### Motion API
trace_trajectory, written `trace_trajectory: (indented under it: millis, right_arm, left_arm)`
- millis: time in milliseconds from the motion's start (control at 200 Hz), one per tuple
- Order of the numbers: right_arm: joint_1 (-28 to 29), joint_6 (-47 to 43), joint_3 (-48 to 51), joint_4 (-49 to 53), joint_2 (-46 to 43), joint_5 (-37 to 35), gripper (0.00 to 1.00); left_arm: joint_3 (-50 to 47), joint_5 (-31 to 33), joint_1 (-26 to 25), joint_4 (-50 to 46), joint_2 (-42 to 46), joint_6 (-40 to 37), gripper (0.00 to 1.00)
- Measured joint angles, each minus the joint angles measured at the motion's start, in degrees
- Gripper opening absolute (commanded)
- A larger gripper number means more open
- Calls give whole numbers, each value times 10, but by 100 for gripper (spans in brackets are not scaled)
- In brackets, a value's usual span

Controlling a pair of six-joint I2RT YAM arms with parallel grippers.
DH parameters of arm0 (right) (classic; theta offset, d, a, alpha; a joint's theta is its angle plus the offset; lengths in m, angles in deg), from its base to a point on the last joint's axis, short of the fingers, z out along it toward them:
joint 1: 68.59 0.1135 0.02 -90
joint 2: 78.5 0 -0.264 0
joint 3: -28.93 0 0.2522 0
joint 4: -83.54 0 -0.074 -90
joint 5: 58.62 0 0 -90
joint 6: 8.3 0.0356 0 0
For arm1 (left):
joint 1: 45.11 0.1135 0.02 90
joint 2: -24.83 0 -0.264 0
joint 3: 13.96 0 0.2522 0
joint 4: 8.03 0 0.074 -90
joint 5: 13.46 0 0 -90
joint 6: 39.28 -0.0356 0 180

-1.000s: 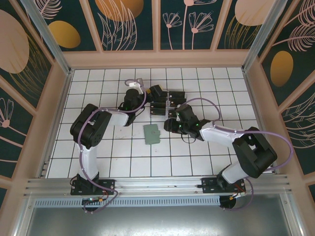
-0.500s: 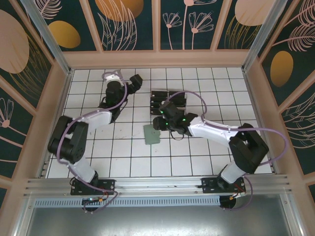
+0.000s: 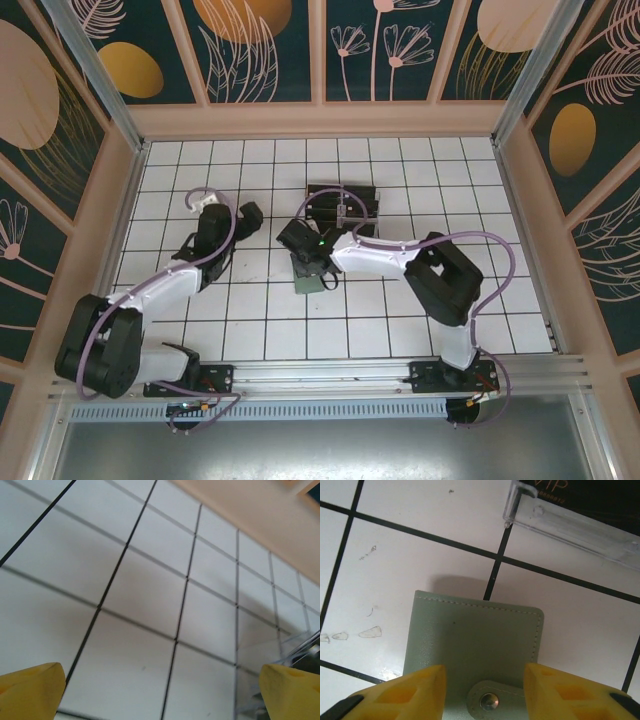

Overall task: Put the credit cards into the card holder
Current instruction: Pick up the card holder from the center of the table.

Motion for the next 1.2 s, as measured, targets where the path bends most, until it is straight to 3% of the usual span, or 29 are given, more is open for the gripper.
trace_trajectory:
  millis: [545,1196]
  right_arm:
    - [10,2,-14,40,12,-47,39]
    - [31,16,3,40,11,-56,43]
  left_arm:
    - [-29,4,0,-10,37,10,99]
    - [-30,3,0,-10,37,9,99]
